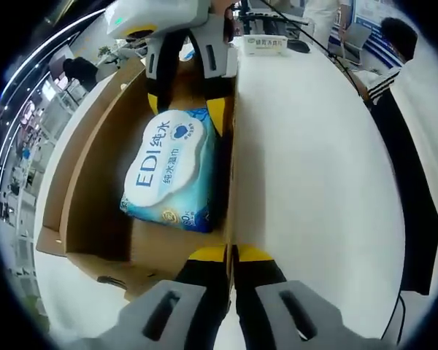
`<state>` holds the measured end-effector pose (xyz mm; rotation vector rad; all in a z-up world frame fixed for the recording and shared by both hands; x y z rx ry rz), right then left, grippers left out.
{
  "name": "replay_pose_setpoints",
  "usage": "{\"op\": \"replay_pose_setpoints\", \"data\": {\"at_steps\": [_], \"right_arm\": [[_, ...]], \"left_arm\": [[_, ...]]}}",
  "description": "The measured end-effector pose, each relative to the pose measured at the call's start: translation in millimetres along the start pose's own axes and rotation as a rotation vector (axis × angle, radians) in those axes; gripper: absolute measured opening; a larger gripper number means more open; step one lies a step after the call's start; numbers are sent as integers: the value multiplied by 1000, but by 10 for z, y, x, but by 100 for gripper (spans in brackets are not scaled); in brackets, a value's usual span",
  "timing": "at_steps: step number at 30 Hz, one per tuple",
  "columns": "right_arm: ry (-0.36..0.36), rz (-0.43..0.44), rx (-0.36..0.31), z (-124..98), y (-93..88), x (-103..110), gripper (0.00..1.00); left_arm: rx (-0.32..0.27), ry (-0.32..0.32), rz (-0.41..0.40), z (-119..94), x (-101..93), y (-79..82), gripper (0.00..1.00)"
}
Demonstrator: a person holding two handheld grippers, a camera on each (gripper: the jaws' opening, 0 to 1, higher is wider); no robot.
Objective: Operate the shoe box by opening the lid, removing the specified soft item, and placing it in the target area until the item is outside and the box remains undamaged.
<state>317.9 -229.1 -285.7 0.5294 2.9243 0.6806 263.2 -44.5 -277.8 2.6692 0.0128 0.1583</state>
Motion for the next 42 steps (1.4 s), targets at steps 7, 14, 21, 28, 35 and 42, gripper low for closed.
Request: {"op": "replay_pose_setpoints", "data": {"at_steps": [7,14,21,28,35,42], "right_arm": [[-6,-17,51,6,22,12,58],[-1,-39,64,-24,-38,-14,58],[-2,-40,70,-20,-37,-10,58],[-1,-38,67,-14,-39,-21,58],[-7,-56,84,13,-38,-16,58],[-2,-61,94,19,-38,-15,59]], "left_arm": [[3,-4,-5,-4,2,-1,1],[7,0,-10,-3,-8,0,1],[7,-2,-16,0,6,-3,1],[21,-15,-39,-1,26,7,2],[55,23,-74,11,-11,14,10],[-65,22,-311,-102,11,94,16]]}}
Point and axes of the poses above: the point that each gripper's makers call its tool centre point, and the gripper's own axes: z roughly forward along the fingers, x roughly to its left, y roughly out of its top, the point moved 7 cm from there along -z, roughly backward along the fingers, and after that the axes turned 2 degrees about -x, right-handed, at the moved point
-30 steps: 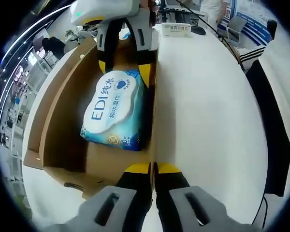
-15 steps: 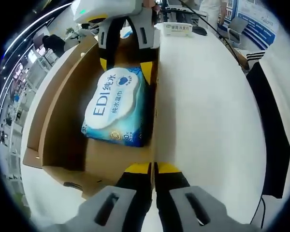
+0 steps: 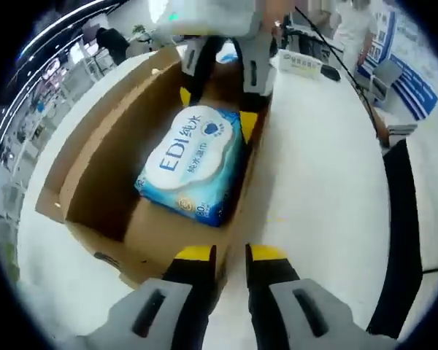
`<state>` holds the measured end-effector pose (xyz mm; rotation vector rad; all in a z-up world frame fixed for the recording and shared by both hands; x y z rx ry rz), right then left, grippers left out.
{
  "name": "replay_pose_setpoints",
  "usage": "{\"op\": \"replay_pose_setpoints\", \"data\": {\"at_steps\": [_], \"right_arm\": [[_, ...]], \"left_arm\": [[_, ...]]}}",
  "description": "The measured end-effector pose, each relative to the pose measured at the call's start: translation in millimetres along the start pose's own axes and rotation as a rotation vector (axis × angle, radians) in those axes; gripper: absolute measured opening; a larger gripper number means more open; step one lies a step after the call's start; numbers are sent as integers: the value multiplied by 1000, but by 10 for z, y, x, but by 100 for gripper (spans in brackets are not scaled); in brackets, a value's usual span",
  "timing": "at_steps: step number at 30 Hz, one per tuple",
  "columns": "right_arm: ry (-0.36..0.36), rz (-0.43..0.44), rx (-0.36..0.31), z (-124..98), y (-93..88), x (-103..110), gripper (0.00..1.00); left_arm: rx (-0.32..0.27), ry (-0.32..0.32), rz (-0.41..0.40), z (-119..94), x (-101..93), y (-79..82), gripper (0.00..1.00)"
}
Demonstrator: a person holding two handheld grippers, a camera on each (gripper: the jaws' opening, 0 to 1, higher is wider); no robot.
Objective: Operate the shoe box by opening the lid, removing the specified soft item, and placing it in the target area until the item is outside and the box remains undamaged.
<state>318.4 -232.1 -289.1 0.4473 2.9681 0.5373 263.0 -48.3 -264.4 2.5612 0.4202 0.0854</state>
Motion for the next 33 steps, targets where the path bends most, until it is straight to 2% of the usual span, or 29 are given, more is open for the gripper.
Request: {"op": "replay_pose_setpoints", "data": {"at_steps": [1,2,3,5,8,10,14,16,17,18,19,22,25,28,30,33], "right_arm": [[0,1,-2,-1,0,0,59],[0,1,-4,-1,-1,0,59],[0,1,-4,-1,0,0,59],[-1,-2,-4,-1,1,1,60],[-2,3,-21,-7,-7,2,61],[-15,-1,-32,-21,-10,-16,63],[-61,87,-114,-70,-61,-40,65],[-87,124,-115,-121,-96,-76,70],[-100,176,-113,-159,-104,-81,73],[-108,168,-139,-177,-85,-91,74],[-104,153,-158,-196,-75,-71,73],[-133,120,-172,-223,-57,-21,70],[-156,158,-184,-243,-57,-15,70],[-170,174,-229,-318,-52,-18,71],[-190,208,-275,-407,-17,-39,76],[-171,269,-311,-500,22,-40,89]], "left_arm": [[-48,-13,-77,-44,22,41,17],[-68,-17,-126,-66,23,57,20],[-84,-17,-153,-100,27,71,25],[-147,15,-159,-178,63,112,26],[-249,8,-257,-286,62,192,29],[-295,17,-282,-342,61,234,31],[-284,30,-264,-365,57,223,36],[-314,28,-285,-401,64,238,41],[-335,29,-306,-419,76,251,43],[-345,31,-316,-427,79,258,45],[-378,35,-344,-451,96,280,46],[-430,67,-377,-514,162,317,47],[-455,115,-374,-575,254,348,47],[-477,123,-377,-620,328,377,50],[-477,117,-384,-636,358,388,51],[-498,105,-392,-668,403,412,54]]}}
Point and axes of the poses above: the point that each gripper's makers call its tool centre point, and the gripper's own axes: z roughly forward along the fingers, x roughly to its left, y roughly out of its top, the point moved 7 cm from there along -z, roughly backward along the fingers, and after that the axes turned 2 degrees about -x, right-handed, at the moved point
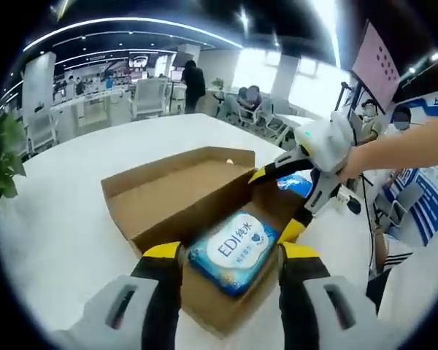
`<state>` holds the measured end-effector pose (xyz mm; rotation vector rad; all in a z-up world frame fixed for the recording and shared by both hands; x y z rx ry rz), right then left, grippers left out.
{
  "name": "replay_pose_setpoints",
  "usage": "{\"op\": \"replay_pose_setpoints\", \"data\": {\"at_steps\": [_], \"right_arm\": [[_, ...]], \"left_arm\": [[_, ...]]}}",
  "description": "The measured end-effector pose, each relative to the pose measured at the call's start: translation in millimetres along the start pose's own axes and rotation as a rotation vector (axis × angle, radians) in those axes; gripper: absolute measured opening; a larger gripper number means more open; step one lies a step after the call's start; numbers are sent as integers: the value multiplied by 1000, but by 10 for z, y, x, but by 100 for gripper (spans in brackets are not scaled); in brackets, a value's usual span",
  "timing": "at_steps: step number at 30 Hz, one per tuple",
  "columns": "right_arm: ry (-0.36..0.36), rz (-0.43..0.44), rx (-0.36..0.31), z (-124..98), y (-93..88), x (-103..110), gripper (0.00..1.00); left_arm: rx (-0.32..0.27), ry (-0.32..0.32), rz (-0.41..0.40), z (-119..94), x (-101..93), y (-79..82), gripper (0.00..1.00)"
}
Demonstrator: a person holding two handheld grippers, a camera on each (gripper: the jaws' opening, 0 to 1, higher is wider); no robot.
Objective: Operate the shoe box by opening the lid, removing the specified soft item, and placing it in the target area until the item is outside and the box remains undamaged.
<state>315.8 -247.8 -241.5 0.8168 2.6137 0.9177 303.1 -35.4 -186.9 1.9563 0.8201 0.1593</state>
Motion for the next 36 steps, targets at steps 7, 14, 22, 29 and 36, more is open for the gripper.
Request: {"op": "replay_pose_setpoints", "data": {"at_steps": [7,14,22,29,36], "right_arm": [[-2,23,-27,-175,28,-40,86],[31,50,1,-271,-46,-92,73],[129,-38,76,-159,-56,-102,68],[182,-168,37,48,48,-56,70],[221,-201,24,192,51,-27,71]], "left_arm": [[4,1,57,26,9,126,64],[150,-41,279,164,-9,68,48],[291,-54,370,440,84,-74,56],[313,-143,438,546,63,-76,58],[373,-162,436,697,119,-216,59]]}}
Point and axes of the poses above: the point that each gripper's makers call its tool centre point, and the gripper's own axes: z roughly forward along the fingers, x roughly to its left, y roughly out of its top, the point moved 7 cm from there along -z, roughly backward along the fingers, and after that the axes turned 2 degrees about -x, right-handed, at the moved point
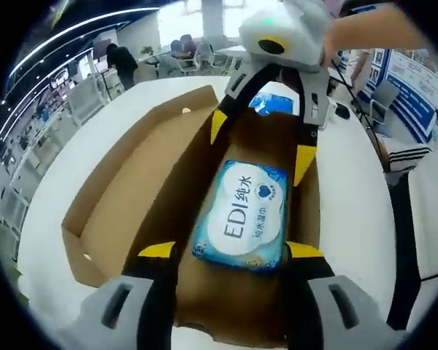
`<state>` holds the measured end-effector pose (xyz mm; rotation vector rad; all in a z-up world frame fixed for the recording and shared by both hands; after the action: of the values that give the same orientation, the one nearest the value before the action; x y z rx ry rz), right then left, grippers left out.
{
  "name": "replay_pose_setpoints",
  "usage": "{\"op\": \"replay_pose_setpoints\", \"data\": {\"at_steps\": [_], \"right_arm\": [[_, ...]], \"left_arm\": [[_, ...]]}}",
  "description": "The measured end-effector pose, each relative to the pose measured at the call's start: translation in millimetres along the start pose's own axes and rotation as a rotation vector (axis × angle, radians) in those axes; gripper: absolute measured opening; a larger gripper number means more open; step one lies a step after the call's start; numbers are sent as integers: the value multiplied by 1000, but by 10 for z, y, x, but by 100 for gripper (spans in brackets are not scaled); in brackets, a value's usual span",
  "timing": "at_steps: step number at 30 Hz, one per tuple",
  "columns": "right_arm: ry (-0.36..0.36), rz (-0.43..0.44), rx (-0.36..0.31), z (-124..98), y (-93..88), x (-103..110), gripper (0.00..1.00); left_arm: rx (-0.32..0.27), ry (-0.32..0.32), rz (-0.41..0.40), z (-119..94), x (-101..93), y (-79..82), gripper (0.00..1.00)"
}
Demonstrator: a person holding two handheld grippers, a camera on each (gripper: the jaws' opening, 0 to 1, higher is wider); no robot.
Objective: Operate the shoe box by opening the lid, removing the specified soft item, and placing it in the target area until the item is outside and the box remains undamaged.
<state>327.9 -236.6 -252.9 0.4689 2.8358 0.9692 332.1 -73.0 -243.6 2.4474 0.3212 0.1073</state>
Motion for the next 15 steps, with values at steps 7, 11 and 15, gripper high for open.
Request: {"op": "replay_pose_setpoints", "data": {"at_steps": [7,11,15], "right_arm": [[35,-24,26,99,-51,5,72],[35,-4,60,124,-112,-28,66],[31,-39,112,168,-180,-22,66]], "left_arm": [[19,-37,25,107,-40,-46,62],[24,-31,26,176,-24,-55,62],[61,-16,107,225,-32,-90,61]]}}
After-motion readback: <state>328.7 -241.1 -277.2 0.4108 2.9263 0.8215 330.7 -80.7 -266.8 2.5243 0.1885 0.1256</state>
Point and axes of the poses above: the point that each gripper's makers call its tool centre point, and the gripper's own axes: z roughly forward along the fingers, x roughly to its left, y roughly out of its top, the point moved 7 cm from there along -z, roughly backward along the fingers, and after that the axes turned 2 degrees about -x, right-handed, at the moved point
